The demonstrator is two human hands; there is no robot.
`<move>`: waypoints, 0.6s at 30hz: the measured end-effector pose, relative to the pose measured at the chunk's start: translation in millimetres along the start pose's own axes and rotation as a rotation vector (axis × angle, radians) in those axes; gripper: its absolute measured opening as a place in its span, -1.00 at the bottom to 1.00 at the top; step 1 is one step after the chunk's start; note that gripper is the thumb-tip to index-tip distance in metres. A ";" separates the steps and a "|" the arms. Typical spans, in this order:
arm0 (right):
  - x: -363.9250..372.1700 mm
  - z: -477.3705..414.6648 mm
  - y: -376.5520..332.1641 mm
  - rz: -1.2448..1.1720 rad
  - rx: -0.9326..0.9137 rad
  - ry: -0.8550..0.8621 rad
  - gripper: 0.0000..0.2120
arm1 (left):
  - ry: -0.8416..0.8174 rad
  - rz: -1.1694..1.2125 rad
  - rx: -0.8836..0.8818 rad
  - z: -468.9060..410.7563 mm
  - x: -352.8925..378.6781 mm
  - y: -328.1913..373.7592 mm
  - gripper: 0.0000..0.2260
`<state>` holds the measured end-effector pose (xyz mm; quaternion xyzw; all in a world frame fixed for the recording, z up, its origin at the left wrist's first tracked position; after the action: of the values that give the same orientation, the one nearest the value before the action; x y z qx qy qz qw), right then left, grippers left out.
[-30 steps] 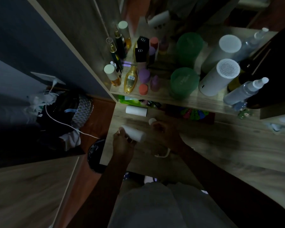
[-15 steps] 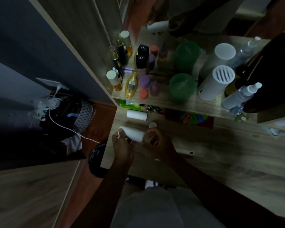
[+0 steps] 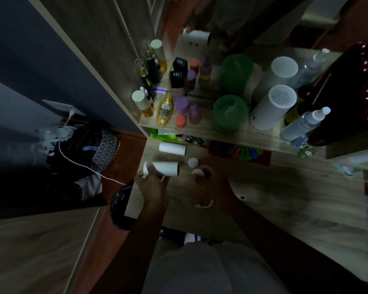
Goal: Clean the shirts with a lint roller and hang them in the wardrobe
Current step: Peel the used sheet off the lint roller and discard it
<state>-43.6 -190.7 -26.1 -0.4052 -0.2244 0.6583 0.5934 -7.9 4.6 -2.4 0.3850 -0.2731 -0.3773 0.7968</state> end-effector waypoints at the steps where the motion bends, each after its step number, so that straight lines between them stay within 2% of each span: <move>1: -7.0 -5.0 2.9 0.008 0.032 0.031 -0.83 | 0.005 0.006 0.011 -1.5 2.3 1.8 -0.62; 9: -20.5 -49.0 22.9 0.232 0.193 0.012 -0.70 | -0.046 -0.040 0.027 -3.8 -2.8 1.6 -0.52; 18: -17.9 -65.5 44.7 0.190 0.338 0.024 -0.60 | -0.068 -0.065 -0.016 -5.9 -17.6 -4.2 -0.64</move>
<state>-18.6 -228.9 -93.4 -0.3270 -0.0642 0.7349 0.5907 -15.2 19.6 -11.6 0.3744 -0.2845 -0.4181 0.7772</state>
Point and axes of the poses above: each hand's wrist, its own z-axis away from the middle knuckle, its own x-axis out of the palm, y = z × x, the point moved 7 cm from there along -z, towards the middle knuckle, and after that the axes turned 10 degrees about x, right-handed, at the moved point
